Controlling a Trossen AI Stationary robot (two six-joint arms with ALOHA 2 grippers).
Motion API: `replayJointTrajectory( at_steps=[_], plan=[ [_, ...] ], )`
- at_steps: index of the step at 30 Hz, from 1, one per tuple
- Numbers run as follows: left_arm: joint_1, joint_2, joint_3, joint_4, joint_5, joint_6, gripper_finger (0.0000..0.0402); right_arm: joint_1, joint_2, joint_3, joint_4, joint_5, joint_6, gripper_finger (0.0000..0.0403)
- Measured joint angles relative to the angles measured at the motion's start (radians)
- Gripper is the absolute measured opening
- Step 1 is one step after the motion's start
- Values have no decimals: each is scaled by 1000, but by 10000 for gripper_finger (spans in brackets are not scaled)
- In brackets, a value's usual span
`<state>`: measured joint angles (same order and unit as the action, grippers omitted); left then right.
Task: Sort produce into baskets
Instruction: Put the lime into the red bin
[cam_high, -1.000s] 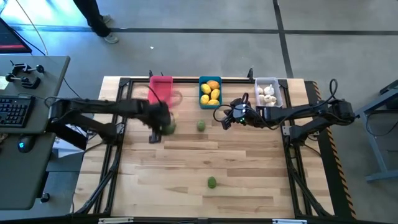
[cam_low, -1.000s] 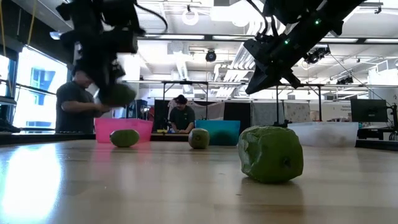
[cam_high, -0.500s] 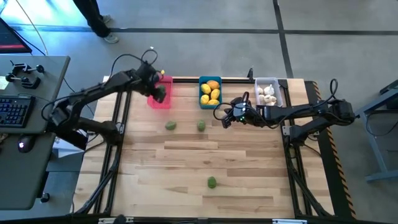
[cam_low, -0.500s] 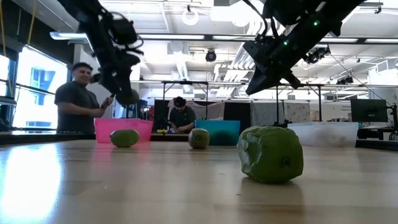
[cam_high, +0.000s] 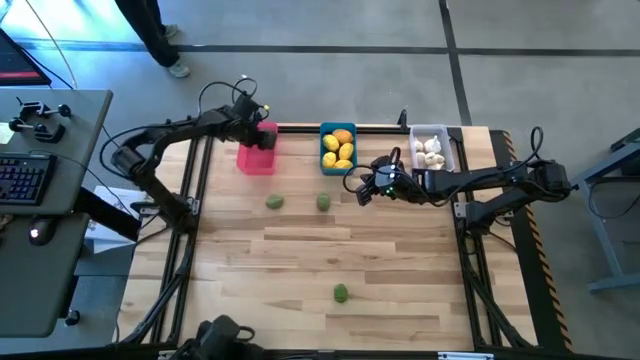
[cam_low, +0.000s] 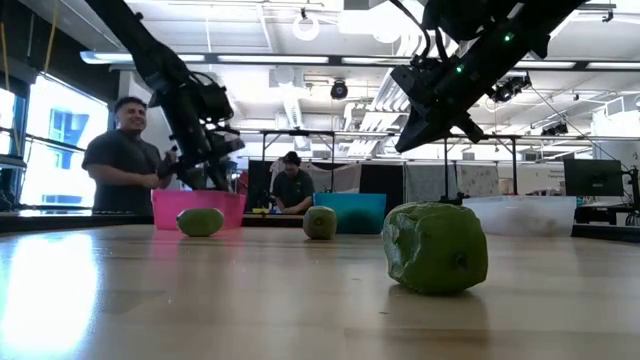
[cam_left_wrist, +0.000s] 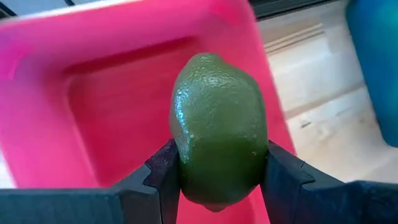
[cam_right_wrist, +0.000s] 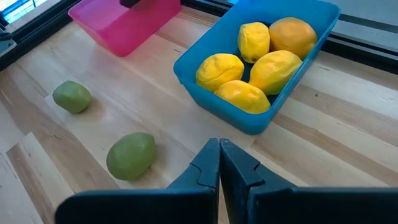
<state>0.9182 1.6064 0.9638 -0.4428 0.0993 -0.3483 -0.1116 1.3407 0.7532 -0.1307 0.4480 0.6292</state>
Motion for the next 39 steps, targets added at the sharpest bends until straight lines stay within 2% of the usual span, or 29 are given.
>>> replayJointTrajectory(
  at_steps=[10,16,26,39],
  plan=[
    [33,67,0,104,9,-18,149,0,0,0,0,6,0,0],
    [39,95,0,154,102,12,162,0,0,0,-1,14,-1,0],
    [39,96,0,152,101,11,218,0,0,0,-1,19,-1,0],
    [69,95,67,114,58,20,222,0,0,0,-2,18,-1,0]
  ],
)
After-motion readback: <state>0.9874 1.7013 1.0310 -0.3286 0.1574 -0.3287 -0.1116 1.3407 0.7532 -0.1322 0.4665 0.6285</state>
